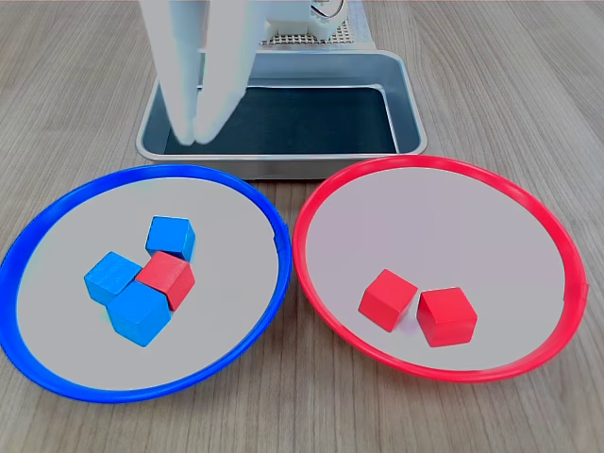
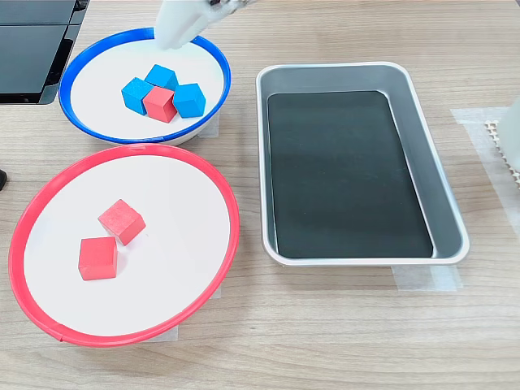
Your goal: Relocate any red block in the blue dish to the red dish, correcting any misplacement.
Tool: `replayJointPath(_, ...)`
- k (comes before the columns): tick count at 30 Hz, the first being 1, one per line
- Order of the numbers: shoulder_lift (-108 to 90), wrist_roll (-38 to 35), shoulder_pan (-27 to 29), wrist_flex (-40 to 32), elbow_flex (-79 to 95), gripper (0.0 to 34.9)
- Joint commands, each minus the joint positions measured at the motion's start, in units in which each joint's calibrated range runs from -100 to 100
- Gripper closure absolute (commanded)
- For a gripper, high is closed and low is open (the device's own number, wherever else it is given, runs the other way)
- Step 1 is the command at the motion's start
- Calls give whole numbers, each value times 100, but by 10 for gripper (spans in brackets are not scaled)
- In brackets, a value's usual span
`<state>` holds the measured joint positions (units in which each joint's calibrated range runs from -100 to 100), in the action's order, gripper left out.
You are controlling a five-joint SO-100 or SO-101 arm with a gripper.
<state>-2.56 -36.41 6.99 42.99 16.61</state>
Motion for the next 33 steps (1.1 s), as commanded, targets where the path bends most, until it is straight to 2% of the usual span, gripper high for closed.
replayJointPath(1, 550, -357, 181, -43, -646, 347)
replayJointPath(10, 1855, -337, 557, -35, -1510, 346)
replayJointPath(14, 2213, -298, 651, 14, -1875, 291)
replayJointPath(23, 2495, -239, 670, 23, -2011, 224)
replayJointPath(33, 2503, -239, 604, 105, -1847, 225)
